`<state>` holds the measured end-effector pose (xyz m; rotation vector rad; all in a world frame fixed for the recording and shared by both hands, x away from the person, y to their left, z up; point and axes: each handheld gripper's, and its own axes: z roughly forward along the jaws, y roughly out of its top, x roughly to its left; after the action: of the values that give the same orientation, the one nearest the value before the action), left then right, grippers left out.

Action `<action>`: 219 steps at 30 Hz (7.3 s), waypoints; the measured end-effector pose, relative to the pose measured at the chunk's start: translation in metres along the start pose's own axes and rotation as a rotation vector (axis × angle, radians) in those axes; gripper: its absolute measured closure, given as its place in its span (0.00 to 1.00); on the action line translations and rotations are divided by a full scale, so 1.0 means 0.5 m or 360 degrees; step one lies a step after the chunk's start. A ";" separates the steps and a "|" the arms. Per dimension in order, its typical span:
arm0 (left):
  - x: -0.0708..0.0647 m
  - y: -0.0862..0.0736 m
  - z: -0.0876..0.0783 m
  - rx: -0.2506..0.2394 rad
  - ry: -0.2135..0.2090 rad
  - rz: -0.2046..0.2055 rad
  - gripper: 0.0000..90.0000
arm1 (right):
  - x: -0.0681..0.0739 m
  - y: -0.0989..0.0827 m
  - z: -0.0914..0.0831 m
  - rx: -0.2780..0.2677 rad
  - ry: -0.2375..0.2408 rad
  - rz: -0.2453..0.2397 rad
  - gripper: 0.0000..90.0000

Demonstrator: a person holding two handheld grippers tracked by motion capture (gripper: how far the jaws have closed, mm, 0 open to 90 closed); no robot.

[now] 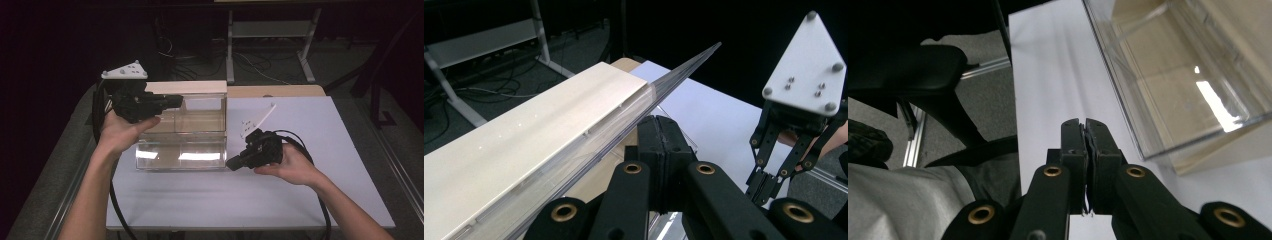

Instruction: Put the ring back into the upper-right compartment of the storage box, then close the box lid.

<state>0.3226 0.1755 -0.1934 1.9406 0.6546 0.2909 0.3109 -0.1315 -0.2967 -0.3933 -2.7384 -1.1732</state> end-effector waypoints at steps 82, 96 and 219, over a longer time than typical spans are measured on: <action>0.002 0.001 0.000 -0.0007 -0.0003 0.0011 0.99 | -0.095 0.142 -0.032 -0.0171 -0.0177 -0.0053 0.96; 0.002 0.001 0.000 -0.0010 -0.0001 0.0010 0.99 | -0.074 0.139 -0.050 -0.0196 -0.0220 -0.0061 0.67; 0.007 -0.032 -0.007 -0.0089 0.0058 -0.0013 0.99 | 0.007 -0.420 -0.066 -0.0510 -0.0466 0.0674 0.00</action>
<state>0.3186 0.1852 -0.2066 1.8828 0.6710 0.3366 0.2474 -0.2941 -0.4182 -1.2017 -2.4867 -1.5194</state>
